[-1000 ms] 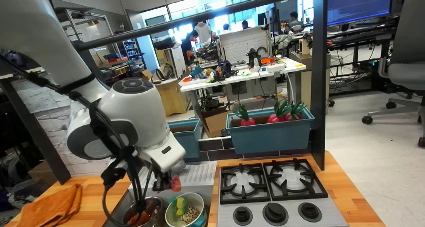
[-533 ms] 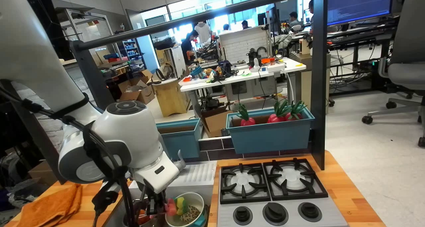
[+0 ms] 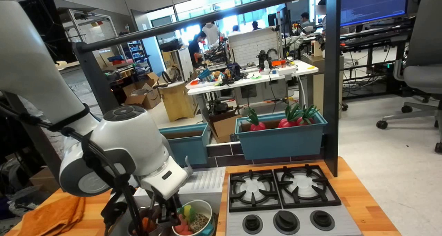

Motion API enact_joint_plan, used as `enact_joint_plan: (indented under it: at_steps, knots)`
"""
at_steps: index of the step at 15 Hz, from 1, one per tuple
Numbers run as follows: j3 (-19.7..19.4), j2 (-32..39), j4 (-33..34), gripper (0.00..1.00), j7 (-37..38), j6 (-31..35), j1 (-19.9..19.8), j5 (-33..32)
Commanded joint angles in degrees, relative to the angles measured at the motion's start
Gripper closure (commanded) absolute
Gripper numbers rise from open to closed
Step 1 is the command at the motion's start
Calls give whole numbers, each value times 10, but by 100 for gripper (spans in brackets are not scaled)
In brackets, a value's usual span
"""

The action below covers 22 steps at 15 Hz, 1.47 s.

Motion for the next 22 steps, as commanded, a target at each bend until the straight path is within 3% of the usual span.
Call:
enact_joint_plan:
  at_steps: [1,4,9,10,13,14,15,17,20,21,22]
  knots:
    - [14,-28,-28,19,-29,24,-13,-3]
    - [10,-86,-87,1,-50,-71,-3,-29]
    - [-35,-225,-174,0,29,-279,77,-111]
    - [-12,-153,-126,0,-1,-210,44,-86]
    - [-18,-213,-160,0,29,-263,67,-106]
    - [-64,-221,-181,0,61,-256,106,-170]
    - [-90,-231,-194,0,91,-288,121,-216]
    - [-118,-276,-237,0,99,-348,119,-295]
    - [-140,-285,-231,0,61,-437,97,-396]
    - [-116,-257,-219,0,85,-385,89,-361]
    - [-118,-262,-220,0,83,-395,84,-369]
